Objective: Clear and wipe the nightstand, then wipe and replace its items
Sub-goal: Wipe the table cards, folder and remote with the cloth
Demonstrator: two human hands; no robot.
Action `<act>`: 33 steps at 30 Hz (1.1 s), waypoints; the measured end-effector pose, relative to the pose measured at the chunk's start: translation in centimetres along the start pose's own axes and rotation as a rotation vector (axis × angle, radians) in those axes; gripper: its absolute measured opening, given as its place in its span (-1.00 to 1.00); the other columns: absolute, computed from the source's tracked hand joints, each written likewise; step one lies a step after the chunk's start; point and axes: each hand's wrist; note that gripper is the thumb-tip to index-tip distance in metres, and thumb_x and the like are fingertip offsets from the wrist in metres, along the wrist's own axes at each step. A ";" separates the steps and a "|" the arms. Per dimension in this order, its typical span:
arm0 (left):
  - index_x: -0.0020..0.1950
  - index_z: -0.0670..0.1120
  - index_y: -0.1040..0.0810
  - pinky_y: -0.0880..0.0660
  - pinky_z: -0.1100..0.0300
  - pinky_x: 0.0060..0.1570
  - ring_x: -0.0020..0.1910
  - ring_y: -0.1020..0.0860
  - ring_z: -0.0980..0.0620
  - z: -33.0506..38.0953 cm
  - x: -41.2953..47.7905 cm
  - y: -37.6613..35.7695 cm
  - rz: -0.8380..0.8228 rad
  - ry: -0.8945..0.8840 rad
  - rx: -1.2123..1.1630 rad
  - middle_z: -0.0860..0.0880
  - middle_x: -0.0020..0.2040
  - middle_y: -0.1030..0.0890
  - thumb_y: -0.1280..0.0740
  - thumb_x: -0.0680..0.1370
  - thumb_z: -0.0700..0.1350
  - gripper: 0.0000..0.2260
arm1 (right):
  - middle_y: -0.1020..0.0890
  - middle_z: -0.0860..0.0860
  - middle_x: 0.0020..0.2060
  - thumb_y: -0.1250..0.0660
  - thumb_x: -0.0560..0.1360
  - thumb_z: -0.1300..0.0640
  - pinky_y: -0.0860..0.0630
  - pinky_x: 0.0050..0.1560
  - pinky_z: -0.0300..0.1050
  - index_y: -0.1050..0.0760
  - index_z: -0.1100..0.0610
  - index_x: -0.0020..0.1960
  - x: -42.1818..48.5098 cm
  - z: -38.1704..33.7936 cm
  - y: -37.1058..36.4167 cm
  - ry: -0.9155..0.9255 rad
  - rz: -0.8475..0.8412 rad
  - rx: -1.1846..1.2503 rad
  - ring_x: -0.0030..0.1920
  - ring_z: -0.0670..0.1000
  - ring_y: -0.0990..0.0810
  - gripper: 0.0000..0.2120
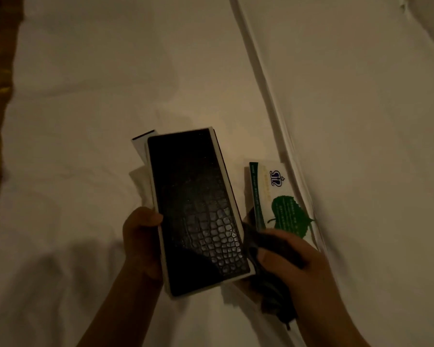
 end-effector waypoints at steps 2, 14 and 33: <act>0.41 -0.46 -0.32 -0.35 -0.26 0.36 0.33 -0.46 -0.43 0.6 0.1 0.6 -0.302 0.030 -0.172 -0.49 0.32 -0.46 -0.04 0.55 -0.26 -0.54 | -0.74 -0.04 -0.10 -0.56 0.35 0.13 -0.68 -0.11 0.12 -0.68 -0.20 -0.03 0.0 0.2 0.4 0.029 0.025 -0.038 -0.09 0.10 -0.73 -0.72; 0.26 0.23 -0.57 -0.64 0.17 -0.10 0.03 -0.71 0.06 -0.8 0.1 -2.3 -0.290 -0.214 0.572 0.07 0.04 -0.74 -0.57 0.11 -0.15 -0.26 | -0.68 -0.19 -0.05 -0.54 0.39 0.17 -0.60 -0.08 -0.33 -0.63 -0.06 0.12 4.2 -8.1 -2.4 0.693 0.153 -0.130 0.00 -0.15 -0.67 -0.67; 0.52 0.22 -0.31 -0.41 -0.32 0.13 0.15 -0.41 -0.29 -1.9 -1.8 -0.1 0.525 -0.694 1.859 -0.22 0.24 -0.37 -0.57 0.14 0.01 -0.03 | -0.64 -0.28 -0.11 -0.48 0.39 -0.04 -0.64 0.01 -0.02 -0.57 -0.23 0.08 8.2 -6.2 1.2 0.504 0.384 -0.564 -0.08 -0.19 -0.63 -0.72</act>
Point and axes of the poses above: each hand's wrist, its own x-axis towards the middle knuckle, its own y-axis out of the back of the hand, z = x × y
